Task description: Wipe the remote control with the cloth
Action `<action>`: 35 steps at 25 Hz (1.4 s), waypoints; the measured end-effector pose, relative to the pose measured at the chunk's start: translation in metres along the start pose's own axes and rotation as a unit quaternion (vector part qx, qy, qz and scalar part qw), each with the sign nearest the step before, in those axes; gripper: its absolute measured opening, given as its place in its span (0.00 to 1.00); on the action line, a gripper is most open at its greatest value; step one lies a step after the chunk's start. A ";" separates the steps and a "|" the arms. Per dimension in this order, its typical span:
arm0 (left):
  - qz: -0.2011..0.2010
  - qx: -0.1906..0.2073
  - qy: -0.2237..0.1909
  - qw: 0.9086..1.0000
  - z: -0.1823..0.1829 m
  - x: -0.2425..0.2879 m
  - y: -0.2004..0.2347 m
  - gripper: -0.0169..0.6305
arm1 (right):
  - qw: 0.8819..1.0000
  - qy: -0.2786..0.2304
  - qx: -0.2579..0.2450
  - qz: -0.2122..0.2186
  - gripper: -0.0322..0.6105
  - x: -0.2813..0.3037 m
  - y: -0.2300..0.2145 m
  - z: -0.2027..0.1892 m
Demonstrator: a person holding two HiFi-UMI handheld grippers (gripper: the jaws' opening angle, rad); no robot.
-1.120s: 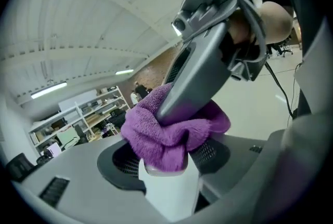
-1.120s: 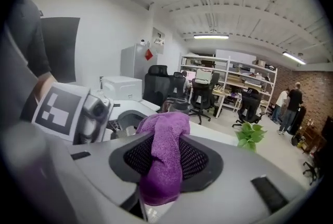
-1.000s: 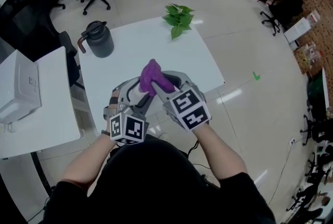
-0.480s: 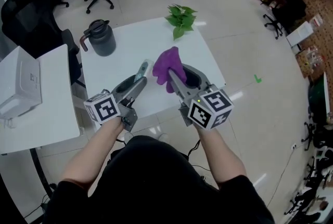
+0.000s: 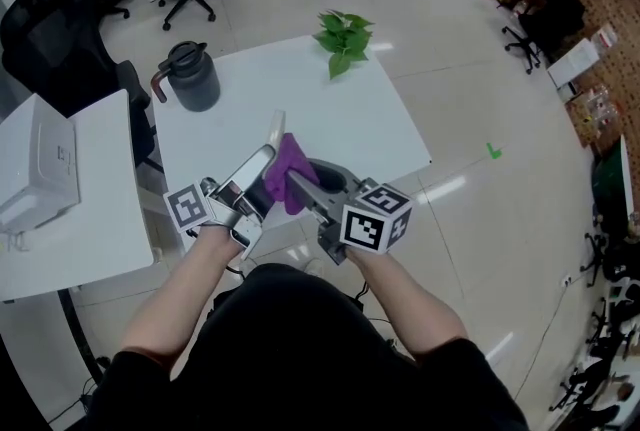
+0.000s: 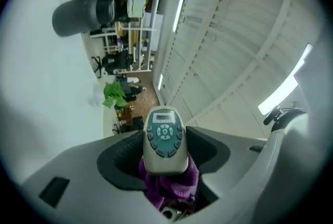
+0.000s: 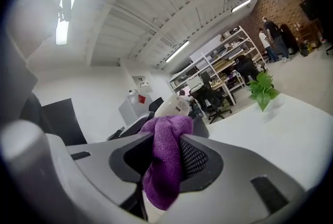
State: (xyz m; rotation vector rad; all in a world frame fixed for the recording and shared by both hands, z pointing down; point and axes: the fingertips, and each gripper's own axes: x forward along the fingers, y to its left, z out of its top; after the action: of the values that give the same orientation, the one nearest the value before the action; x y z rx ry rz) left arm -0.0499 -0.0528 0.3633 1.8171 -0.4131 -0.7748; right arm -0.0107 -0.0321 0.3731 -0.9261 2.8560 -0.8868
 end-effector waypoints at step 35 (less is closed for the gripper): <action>0.019 0.075 0.103 0.992 -0.015 -0.012 0.000 0.41 | 0.992 -0.034 -0.094 -0.083 0.27 -0.010 -0.023 0.051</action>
State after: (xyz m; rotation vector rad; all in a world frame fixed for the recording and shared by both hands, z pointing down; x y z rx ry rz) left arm -0.0486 -0.0355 0.3706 2.0017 -0.3782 -0.5334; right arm 0.0191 -0.0684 0.3405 -1.2014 2.8762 -0.5875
